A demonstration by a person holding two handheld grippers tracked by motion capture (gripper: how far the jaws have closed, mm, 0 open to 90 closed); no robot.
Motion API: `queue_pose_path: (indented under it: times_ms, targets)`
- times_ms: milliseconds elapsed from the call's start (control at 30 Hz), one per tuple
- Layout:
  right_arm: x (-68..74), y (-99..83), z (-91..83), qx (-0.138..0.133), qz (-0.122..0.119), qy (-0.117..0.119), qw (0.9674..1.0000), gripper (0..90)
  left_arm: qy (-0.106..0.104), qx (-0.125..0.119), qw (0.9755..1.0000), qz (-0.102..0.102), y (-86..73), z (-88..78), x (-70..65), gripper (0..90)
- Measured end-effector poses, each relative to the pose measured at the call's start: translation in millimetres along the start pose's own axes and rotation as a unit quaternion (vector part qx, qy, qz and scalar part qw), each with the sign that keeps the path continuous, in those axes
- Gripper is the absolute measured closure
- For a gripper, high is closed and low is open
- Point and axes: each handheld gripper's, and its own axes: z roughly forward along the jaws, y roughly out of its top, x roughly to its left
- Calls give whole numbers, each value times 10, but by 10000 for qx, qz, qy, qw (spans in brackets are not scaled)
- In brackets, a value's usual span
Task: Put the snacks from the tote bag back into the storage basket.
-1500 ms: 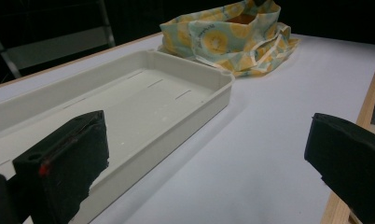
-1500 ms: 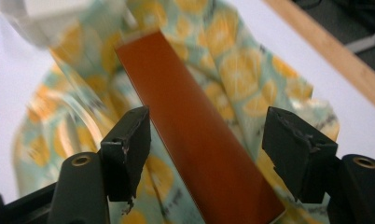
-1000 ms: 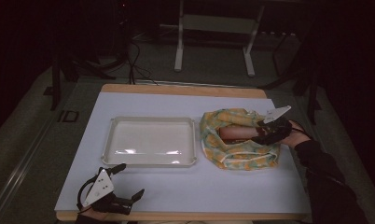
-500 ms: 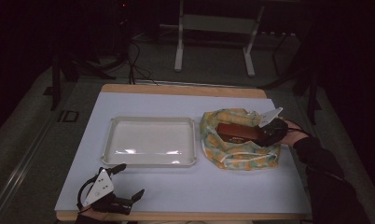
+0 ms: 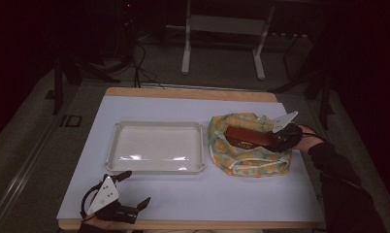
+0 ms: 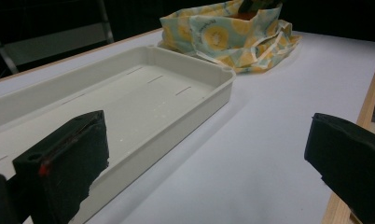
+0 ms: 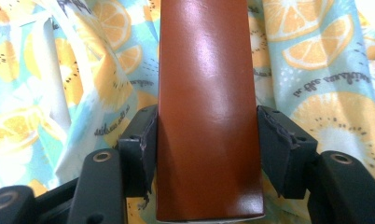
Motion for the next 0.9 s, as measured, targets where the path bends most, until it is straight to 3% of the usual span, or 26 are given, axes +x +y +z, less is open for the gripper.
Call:
queue_pose_path:
  times_ms: [900]
  targets:
    - [-14,112,-423,-289,36,-214,9993,431,-113,82,9999,58,-17,-12,-25,0]
